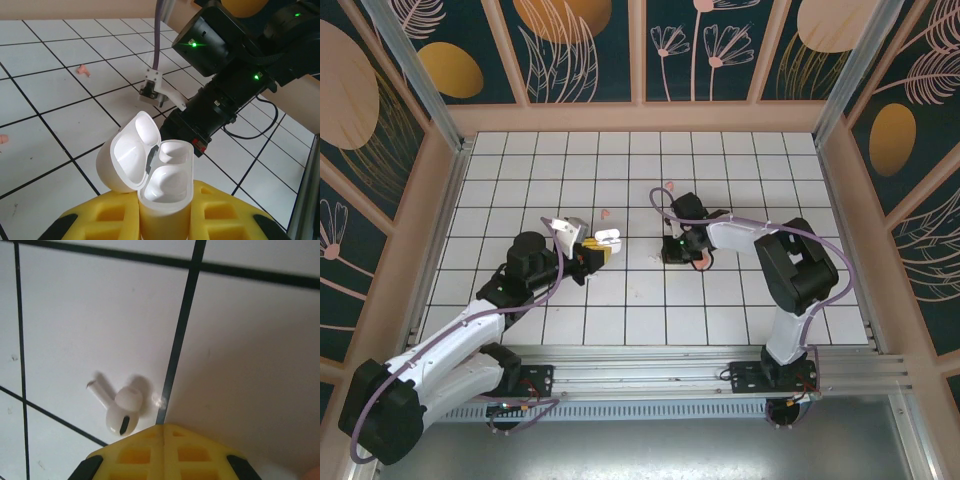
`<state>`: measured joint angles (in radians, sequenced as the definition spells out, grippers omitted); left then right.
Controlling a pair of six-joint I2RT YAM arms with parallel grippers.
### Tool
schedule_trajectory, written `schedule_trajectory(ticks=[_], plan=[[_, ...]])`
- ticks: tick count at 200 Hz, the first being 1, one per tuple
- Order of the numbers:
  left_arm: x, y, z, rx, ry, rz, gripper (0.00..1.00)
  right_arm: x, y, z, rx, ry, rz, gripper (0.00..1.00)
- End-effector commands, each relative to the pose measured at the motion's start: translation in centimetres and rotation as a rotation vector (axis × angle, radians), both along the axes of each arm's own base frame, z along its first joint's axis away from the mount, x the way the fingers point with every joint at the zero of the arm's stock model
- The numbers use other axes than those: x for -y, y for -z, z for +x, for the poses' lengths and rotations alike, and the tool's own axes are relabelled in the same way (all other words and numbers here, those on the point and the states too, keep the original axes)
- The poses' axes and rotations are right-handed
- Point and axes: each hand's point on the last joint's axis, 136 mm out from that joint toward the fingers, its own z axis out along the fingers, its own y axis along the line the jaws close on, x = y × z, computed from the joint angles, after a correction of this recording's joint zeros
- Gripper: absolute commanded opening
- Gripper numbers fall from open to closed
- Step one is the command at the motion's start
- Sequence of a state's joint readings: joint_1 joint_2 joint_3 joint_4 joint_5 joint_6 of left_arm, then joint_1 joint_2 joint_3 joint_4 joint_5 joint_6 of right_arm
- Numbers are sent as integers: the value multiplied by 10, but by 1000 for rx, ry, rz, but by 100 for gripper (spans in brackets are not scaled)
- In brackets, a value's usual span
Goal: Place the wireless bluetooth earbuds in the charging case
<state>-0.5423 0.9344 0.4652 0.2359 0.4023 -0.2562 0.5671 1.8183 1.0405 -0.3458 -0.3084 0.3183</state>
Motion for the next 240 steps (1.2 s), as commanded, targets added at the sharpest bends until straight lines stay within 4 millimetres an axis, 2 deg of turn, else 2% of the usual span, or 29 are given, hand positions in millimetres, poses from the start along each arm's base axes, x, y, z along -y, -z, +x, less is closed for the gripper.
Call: schedule_trajectory(ticks=[1,44,74,97,124,156,180,240], plan=[[0,-13,2,42,-10,-34,0,5,-3,-13,-29,64,-15,4],[0,-19,10,54,-31,-25,0,6,-30,-12,49,289,51,4],[2,-21,15,70,-36,-16,0,-9,-43,-17,98,365,55,19],[4,-19,17,69,-31,-5,0,-18,-43,-17,93,406,78,21],[6,-19,17,67,-20,-8,0,-19,-35,-16,70,441,82,21],[3,-16,15,65,-25,-6,0,-24,-27,-14,47,444,78,33],[3,-16,13,66,-25,-8,0,-24,-22,-12,41,452,58,33],[3,-16,12,67,-18,-13,0,-21,-24,1,65,513,59,30]])
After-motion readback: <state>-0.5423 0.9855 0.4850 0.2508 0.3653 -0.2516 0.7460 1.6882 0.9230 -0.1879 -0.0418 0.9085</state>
